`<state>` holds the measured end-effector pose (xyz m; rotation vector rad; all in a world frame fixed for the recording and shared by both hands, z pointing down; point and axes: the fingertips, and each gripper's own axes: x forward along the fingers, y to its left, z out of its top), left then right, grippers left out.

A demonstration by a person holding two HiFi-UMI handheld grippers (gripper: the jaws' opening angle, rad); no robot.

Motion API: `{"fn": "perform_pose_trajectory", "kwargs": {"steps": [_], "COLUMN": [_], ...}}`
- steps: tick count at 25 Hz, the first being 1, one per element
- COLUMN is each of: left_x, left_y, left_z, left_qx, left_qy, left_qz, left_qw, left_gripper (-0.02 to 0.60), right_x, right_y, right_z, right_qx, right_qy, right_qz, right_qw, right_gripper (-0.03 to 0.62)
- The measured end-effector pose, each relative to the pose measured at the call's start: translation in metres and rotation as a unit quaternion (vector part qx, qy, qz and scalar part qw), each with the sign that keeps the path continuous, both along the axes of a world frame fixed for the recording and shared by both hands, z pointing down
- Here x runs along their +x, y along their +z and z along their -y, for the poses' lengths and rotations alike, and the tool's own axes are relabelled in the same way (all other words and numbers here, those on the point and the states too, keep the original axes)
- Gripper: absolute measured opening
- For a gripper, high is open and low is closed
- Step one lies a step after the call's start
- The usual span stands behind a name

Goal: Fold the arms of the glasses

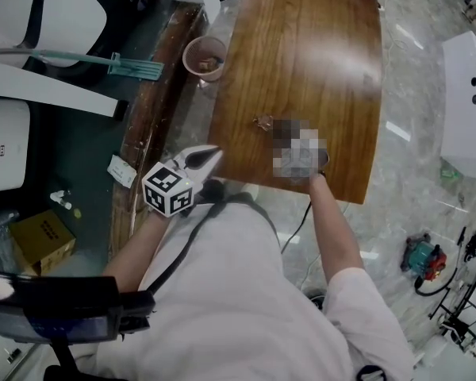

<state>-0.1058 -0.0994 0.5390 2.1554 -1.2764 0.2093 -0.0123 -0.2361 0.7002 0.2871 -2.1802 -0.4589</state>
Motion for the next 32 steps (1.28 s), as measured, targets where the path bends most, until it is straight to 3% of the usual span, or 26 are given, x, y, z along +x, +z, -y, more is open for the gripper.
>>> {"fn": "perform_pose_trajectory", "kwargs": {"steps": [6,11,18,25,32], "left_x": [0.005,0.021,0.049,0.080,0.103], "left_y": [-0.012,-0.026,-0.058,-0.080,-0.090], "left_z": [0.009,0.024,0.049,0.061,0.058], "left_qx": [0.021,0.045,0.085,0.113,0.120], "left_qy": [0.026,0.065,0.127,0.174,0.204], "left_qz": [-0.006,-0.017,-0.031,-0.048,-0.053], "left_qw": [0.9994,0.9967,0.9877,0.9770,0.9702], "left_gripper": [0.005,0.005,0.005,0.005,0.005], "right_x": [0.003,0.007,0.026,0.061,0.084], "right_y": [-0.035,-0.082,-0.153,-0.218,-0.239], "right_z": [-0.004,-0.024,-0.047,-0.064,-0.081], "right_qx": [-0.016,-0.067,-0.103,-0.094,-0.081], "right_qy": [0.051,0.122,0.215,0.295,0.334], "right_qz": [0.060,0.163,0.294,0.422,0.451], "right_qw": [0.997,0.977,0.926,0.852,0.824], "right_gripper": [0.128,0.051,0.017,0.008,0.008]}}
